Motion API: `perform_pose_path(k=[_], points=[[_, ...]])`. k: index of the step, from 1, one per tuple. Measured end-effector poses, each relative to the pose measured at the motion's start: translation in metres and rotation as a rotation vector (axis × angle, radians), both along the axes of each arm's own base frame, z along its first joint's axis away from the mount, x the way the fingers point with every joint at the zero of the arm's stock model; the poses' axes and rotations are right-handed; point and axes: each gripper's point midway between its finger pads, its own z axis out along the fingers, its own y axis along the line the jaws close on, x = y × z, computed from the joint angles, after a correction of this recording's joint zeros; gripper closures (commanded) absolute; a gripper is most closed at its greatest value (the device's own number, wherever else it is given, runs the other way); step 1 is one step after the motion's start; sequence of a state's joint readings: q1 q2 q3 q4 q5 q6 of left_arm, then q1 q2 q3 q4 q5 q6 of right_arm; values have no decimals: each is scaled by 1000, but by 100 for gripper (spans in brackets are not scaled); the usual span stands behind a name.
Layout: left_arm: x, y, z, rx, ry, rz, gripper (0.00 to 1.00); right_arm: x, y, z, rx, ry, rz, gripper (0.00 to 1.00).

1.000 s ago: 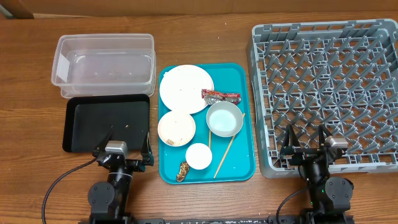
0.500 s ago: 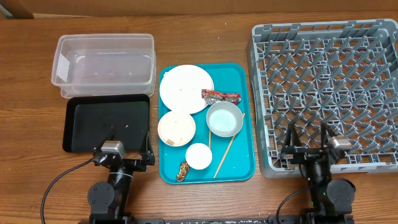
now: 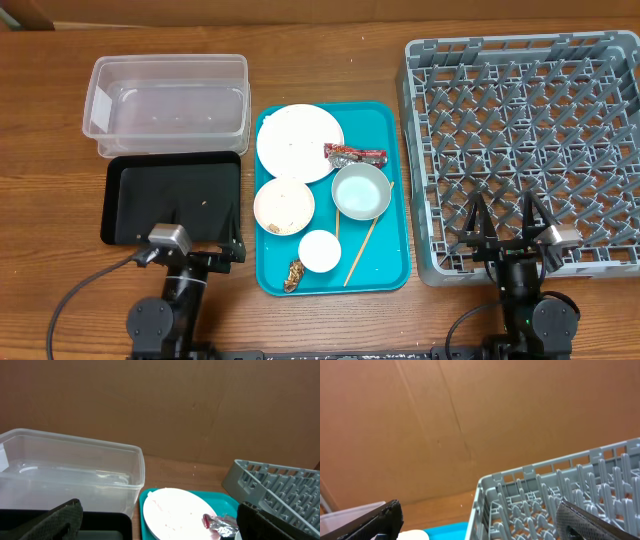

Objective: Sort waste into correct bins and load items into the dishwasher

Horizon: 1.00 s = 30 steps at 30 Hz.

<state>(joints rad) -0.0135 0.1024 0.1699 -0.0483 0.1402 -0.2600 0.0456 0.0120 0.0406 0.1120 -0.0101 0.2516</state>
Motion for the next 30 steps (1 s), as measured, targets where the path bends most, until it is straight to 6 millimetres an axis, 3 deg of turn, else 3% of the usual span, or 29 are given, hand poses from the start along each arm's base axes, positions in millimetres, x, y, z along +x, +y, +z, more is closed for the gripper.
perform_pose_path(k=[4, 10, 19, 25, 30], points=[[11, -3, 10, 1, 62, -19, 0, -2, 0, 4, 3, 24, 1, 0], [39, -20, 30, 5, 225, -114, 0, -3, 0, -9, 1, 128, 1, 0], [86, -30, 44, 18, 571, -184, 0, -1, 0, 8, -2, 181, 1, 0], [102, -31, 42, 25, 699, -196, 0, 12, 1, 7, -11, 335, 1, 0], [96, -31, 20, 15, 808, -201, 0, 25, 1, 14, -105, 488, 4, 0]])
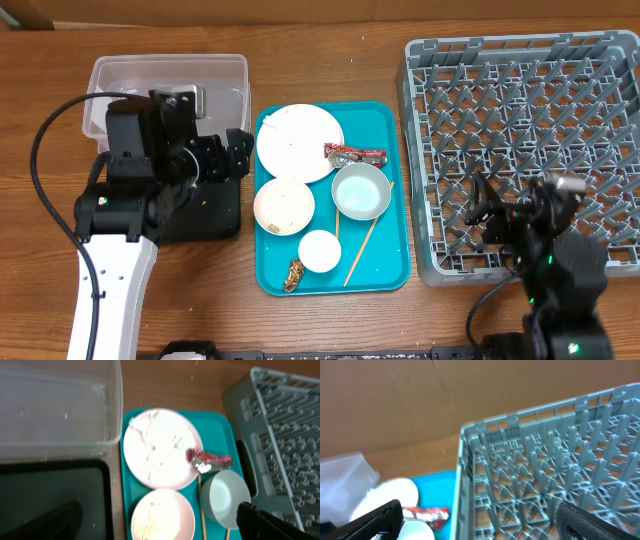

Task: Sort waste into correct bins and load items into the dishwasher
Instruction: 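Reach left gripper to the white plate and grasp the crumpled tissue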

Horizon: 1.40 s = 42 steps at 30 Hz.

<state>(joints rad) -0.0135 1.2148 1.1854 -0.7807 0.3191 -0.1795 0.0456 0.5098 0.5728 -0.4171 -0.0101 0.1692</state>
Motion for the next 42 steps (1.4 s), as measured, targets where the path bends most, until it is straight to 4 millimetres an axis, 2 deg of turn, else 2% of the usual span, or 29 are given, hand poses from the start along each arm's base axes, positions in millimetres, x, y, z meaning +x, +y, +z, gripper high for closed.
perform_pose_path(k=[3, 7, 14, 19, 25, 30, 36, 39, 42], points=[[-4, 0, -11, 2, 51, 1, 0, 7, -2, -1, -72, 102, 13, 0], [-7, 1, -18, 5, 86, 3, 0, 19, -3, 2, -120, 148, 21, 0], [-9, 1, -24, 7, 114, 5, 0, 22, -3, -10, -141, 199, 28, 0], [4, 0, -12, -8, 43, 14, 0, 20, -4, -13, -146, 213, 31, 0], [25, -11, 7, -55, -65, -21, 0, 20, -4, -14, -149, 218, 32, 0], [39, -25, 9, -23, -74, -43, 2, 13, -4, -26, -151, 272, 37, 0], [73, -53, 19, 74, -113, -80, 0, 12, -4, -26, -151, 273, 36, 0], [88, -72, 7, 140, -109, -119, 0, 12, -4, -26, -151, 275, 37, 0], [97, -86, -20, 204, -73, -146, 1, 12, -4, -27, -151, 277, 37, 0]])
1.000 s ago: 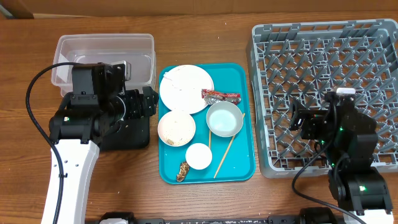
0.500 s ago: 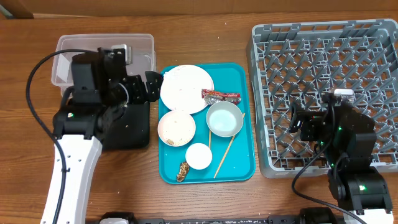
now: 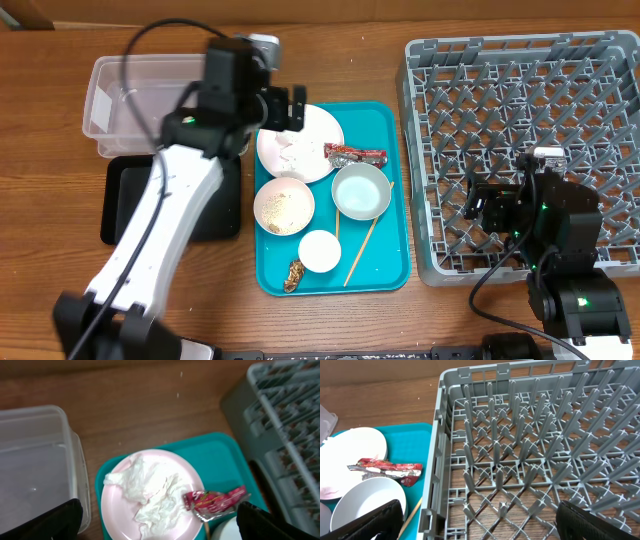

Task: Sort waste into correct bins and load items into the dishwasher
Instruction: 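Reach left gripper to the white plate and grasp the crumpled tissue, then carry the tissue with left gripper and drop it into the clear bin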

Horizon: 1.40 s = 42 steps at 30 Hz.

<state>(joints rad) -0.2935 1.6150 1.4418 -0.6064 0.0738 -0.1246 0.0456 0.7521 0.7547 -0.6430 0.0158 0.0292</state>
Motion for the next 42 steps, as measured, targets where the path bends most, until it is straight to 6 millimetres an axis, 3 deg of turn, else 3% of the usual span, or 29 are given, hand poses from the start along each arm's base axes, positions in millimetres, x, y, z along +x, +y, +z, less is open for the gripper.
perform_pose_path(k=[5, 13, 21, 26, 32, 38, 42], points=[[15, -13, -58, 79, 84, -18, 4, 0, 0, 0, 0, 2, 0, 0], [35, -19, -118, 118, 143, -19, 13, 0, 0, -1, 0, 3, 1, 0], [31, -17, -174, 158, 250, -22, 27, 0, 0, -1, -1, 3, 0, 0], [29, -16, -190, 172, 283, -21, 41, 0, 0, -1, 0, 3, 1, 0], [26, -15, -202, 185, 309, -28, 96, 0, 0, -1, 0, 3, 1, 0], [25, -14, -203, 193, 317, -36, 96, -1, 0, -1, 0, 4, 1, 0], [27, -15, -192, 197, 328, -36, 96, -1, 0, -2, 0, 10, 0, 0]])
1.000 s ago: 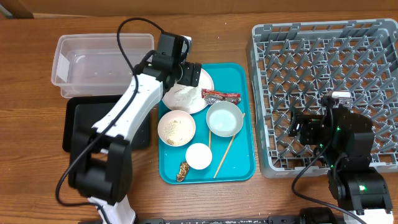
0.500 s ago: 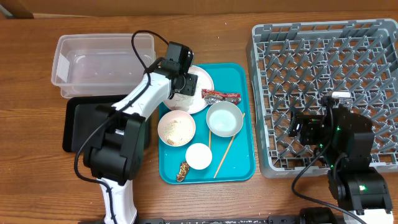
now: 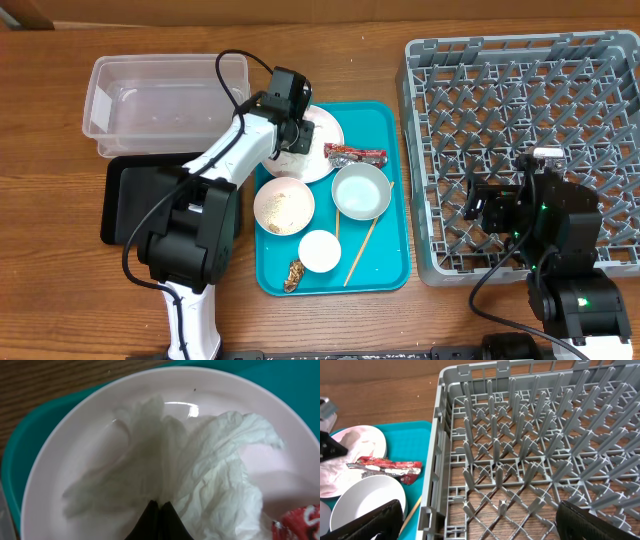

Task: Sort waste into correct bins and load items into the dishwasher
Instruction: 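Carry the tissue with left gripper and drop it into the clear bin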

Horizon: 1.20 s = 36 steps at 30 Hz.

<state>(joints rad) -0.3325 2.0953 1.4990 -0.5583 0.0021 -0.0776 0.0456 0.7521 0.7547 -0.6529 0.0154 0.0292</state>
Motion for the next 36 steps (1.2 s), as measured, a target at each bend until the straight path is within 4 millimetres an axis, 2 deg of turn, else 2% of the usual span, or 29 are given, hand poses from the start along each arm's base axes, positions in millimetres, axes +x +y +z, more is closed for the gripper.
perform_pose_path(k=[3, 6, 12, 15, 18, 21, 26, 28, 30, 31, 32, 36], points=[[7, -2, 18, -2, -8, 0, 96, 0, 0, -1, -1, 3, 0, 0], [14, -5, 45, -9, -27, 0, 96, 0, 0, -1, -1, 3, 0, 0], [20, -1, 112, -24, -131, 14, 96, 0, 0, -1, 0, 3, 0, 0], [21, 19, 140, 3, -191, 60, 96, 0, 0, -1, 0, 3, 0, 0], [25, 48, 163, 27, -244, 125, 96, 0, 0, -1, -1, 3, 0, 0], [30, 91, 181, 46, -284, 218, 96, 0, 0, -1, -1, 3, 0, 0], [34, 156, 186, 79, -293, 353, 96, 0, 0, -1, 0, 3, 0, 0], [33, 172, 186, 84, -293, 385, 95, 0, 0, 0, 0, 2, 0, 0], [33, 180, 185, 89, -292, 401, 68, 0, 0, -1, 0, 3, 0, 0], [33, 181, 184, 89, -289, 406, 61, 0, 0, -1, 0, 3, 0, 0], [34, 181, 182, 89, -285, 406, 61, 0, 0, -1, 0, 3, 1, 0], [35, 173, 169, 55, -248, 386, 47, 0, 0, -1, 0, 3, 0, 0]])
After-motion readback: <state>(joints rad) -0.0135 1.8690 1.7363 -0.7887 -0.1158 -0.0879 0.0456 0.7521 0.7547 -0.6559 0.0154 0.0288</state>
